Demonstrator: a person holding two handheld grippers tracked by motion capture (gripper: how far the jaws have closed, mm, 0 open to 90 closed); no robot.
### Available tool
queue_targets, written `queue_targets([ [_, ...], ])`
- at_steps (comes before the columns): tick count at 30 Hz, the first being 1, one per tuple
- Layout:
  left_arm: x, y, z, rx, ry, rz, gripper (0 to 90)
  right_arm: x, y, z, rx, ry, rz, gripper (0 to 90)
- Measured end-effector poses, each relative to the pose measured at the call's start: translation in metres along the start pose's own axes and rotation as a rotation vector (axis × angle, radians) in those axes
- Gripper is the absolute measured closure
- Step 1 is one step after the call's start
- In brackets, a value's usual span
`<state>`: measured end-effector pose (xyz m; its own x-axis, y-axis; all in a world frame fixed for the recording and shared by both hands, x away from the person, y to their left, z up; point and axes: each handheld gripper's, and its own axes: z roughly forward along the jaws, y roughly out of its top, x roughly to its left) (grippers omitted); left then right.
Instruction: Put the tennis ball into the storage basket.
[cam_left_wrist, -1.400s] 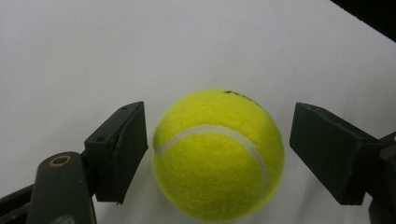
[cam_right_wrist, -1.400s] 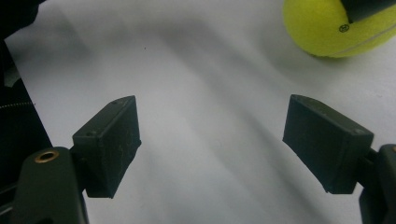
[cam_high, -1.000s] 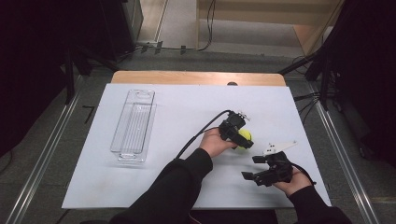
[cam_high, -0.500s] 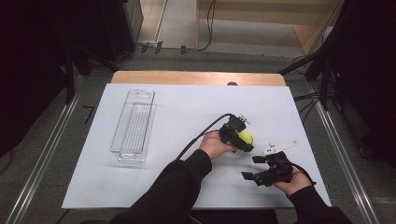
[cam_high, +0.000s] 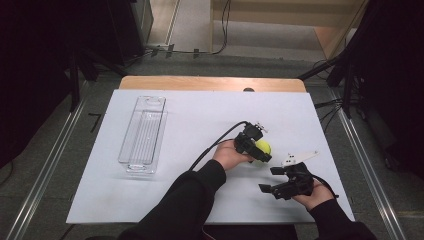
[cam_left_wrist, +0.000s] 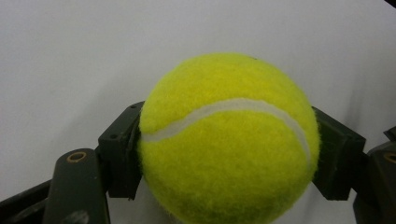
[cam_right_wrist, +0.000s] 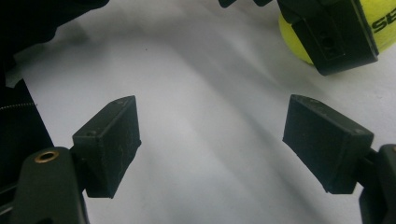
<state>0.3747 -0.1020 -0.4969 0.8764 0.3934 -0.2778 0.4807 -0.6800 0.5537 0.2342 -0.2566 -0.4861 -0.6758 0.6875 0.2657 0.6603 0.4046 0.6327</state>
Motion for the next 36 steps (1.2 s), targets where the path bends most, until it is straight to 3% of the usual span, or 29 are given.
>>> queue_targets([
  [15,0.003,0.001,-0.025,0.005,-0.01,-0.019,26.4,0.001,0.0,0.0,0.001,0.0,0.0,16.9],
  [36,0.006,-0.018,-0.06,-0.014,-0.033,-0.05,26.4,0.0,0.001,0.001,0.006,-0.005,0.001,16.9],
])
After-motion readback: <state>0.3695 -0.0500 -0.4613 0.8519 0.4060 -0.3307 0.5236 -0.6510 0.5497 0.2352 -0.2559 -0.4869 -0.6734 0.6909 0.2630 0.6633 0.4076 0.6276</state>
